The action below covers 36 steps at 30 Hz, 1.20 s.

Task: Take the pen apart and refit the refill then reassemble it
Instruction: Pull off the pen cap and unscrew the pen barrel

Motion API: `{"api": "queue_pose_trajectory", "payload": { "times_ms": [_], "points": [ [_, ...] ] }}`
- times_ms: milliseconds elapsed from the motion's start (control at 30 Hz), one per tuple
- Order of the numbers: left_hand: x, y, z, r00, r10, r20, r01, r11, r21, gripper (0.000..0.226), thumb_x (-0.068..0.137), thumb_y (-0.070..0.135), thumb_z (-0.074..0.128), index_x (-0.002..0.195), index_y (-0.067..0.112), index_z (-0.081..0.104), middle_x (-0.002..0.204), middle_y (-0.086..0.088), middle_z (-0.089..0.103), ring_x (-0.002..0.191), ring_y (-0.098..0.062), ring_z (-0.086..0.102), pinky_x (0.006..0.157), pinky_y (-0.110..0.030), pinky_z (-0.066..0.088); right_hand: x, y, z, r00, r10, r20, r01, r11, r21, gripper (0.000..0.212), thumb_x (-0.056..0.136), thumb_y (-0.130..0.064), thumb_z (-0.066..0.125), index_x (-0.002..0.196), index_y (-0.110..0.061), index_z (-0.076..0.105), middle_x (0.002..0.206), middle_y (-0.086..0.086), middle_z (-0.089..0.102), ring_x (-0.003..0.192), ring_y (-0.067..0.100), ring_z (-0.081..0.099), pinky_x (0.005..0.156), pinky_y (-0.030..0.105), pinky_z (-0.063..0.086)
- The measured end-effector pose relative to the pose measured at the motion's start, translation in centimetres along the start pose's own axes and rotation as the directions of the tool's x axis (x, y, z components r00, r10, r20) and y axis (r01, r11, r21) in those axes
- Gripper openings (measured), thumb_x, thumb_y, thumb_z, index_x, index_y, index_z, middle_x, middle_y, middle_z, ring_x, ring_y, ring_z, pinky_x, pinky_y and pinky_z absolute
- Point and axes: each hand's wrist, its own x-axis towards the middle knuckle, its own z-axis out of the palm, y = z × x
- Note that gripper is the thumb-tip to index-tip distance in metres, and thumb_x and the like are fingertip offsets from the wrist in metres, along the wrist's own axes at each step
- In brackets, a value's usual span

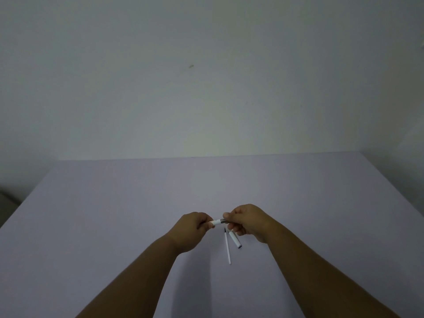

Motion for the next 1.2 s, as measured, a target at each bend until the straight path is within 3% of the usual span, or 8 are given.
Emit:
{"api": "queue_pose_trajectory", "payload": {
  "times_ms": [133, 267, 400, 533, 667, 967, 1100, 1200],
  "points": [
    [0.0, 0.0, 0.1, 1.000, 0.006, -0.004, -0.006, 1.000, 0.011, 0.023, 0.095, 0.025, 0.047, 0.099, 0.014, 0.066, 0.081, 0.003, 0.056, 0.066, -0.007, 0.044, 0.057, -0.017, 0.034, 0.0, 0.1, 0.0, 0.999, -0.046, 0.012, 0.046, 0.999, 0.004, 0.014, 0.078, -0.001, 0.067, 0.080, -0.015, 0.065, 0.082, 0.006, 0.065, 0.076, 0.020, 0.060, 0.074, 0.030, 0.052],
    [-0.2, 0.0, 0.0, 1.000, 0.005, -0.004, -0.005, 1.000, 0.000, 0.023, 0.095, 0.026, 0.047, 0.099, 0.014, 0.066, 0.078, 0.004, 0.055, 0.066, -0.008, 0.045, 0.057, -0.018, 0.034, -0.1, 0.0, 0.1, 1.000, 0.008, 0.003, -0.008, 1.000, -0.009, 0.016, 0.085, -0.025, 0.065, 0.080, -0.010, 0.070, 0.072, 0.005, 0.067, 0.061, 0.012, 0.058, 0.061, 0.023, 0.051],
    [-0.2, 0.1, 0.0, 1.000, -0.001, -0.001, 0.001, 1.000, -0.003, 0.023, 0.095, 0.026, 0.047, 0.098, 0.014, 0.066, 0.082, 0.001, 0.057, 0.068, -0.010, 0.046, 0.058, -0.020, 0.035, 0.0, -0.1, 0.1, 0.999, -0.034, 0.008, 0.034, 0.999, -0.011, 0.009, 0.079, -0.005, 0.066, 0.081, -0.014, 0.066, 0.077, 0.004, 0.064, 0.068, 0.014, 0.057, 0.066, 0.024, 0.049],
    [-0.3, 0.0, -0.2, 1.000, 0.005, -0.006, -0.005, 1.000, 0.003, 0.023, 0.094, 0.026, 0.047, 0.098, 0.013, 0.066, 0.082, 0.001, 0.057, 0.073, -0.015, 0.048, 0.060, -0.020, 0.035, -0.2, -0.3, 0.2, 1.000, 0.016, -0.003, -0.016, 1.000, -0.023, 0.017, 0.084, -0.029, 0.066, 0.080, -0.012, 0.069, 0.073, 0.004, 0.067, 0.062, 0.012, 0.057, 0.060, 0.023, 0.051],
    [-0.4, 0.1, -0.2, 1.000, 0.001, -0.001, -0.001, 1.000, -0.006, 0.023, 0.094, 0.026, 0.047, 0.097, 0.014, 0.066, 0.083, 0.001, 0.058, 0.071, -0.013, 0.048, 0.061, -0.021, 0.036, -0.2, -0.3, 0.4, 0.999, -0.047, -0.011, 0.046, 0.999, -0.024, 0.008, 0.079, -0.008, 0.067, 0.079, -0.015, 0.065, 0.080, 0.005, 0.064, 0.073, 0.017, 0.058, 0.066, 0.025, 0.050],
    [-0.7, 0.3, -0.2, 1.000, -0.002, -0.001, 0.002, 1.000, 0.000, 0.023, 0.094, 0.026, 0.047, 0.097, 0.013, 0.066, 0.081, 0.001, 0.057, 0.070, -0.012, 0.047, 0.059, -0.019, 0.035, -0.5, -0.3, 0.3, 0.998, -0.049, -0.034, 0.049, 0.999, 0.016, 0.004, 0.081, -0.012, 0.068, 0.084, -0.014, 0.066, 0.084, 0.009, 0.064, 0.071, 0.016, 0.058, 0.066, 0.024, 0.054],
    [-0.8, 0.4, -0.2, 1.000, -0.010, -0.007, 0.010, 1.000, 0.007, 0.023, 0.095, 0.026, 0.047, 0.095, 0.012, 0.065, 0.081, 0.000, 0.058, 0.071, -0.014, 0.047, 0.059, -0.020, 0.035, -0.7, -0.3, 0.4, 0.998, 0.053, -0.034, -0.051, 0.997, 0.055, 0.026, 0.085, -0.032, 0.065, 0.084, -0.006, 0.069, 0.071, 0.006, 0.066, 0.058, 0.012, 0.058, 0.056, 0.023, 0.052],
    [-0.8, 0.5, -0.1, 1.000, -0.025, 0.001, 0.025, 1.000, -0.010, 0.021, 0.095, 0.025, 0.046, 0.089, 0.014, 0.062, 0.076, 0.002, 0.055, 0.067, -0.012, 0.045, 0.057, -0.019, 0.033, -0.7, -0.1, 0.5, 0.997, -0.014, -0.071, 0.022, 0.993, 0.115, 0.009, 0.084, -0.011, 0.064, 0.077, -0.009, 0.068, 0.070, 0.006, 0.063, 0.059, 0.012, 0.056, 0.055, 0.021, 0.052]
  ]
}}
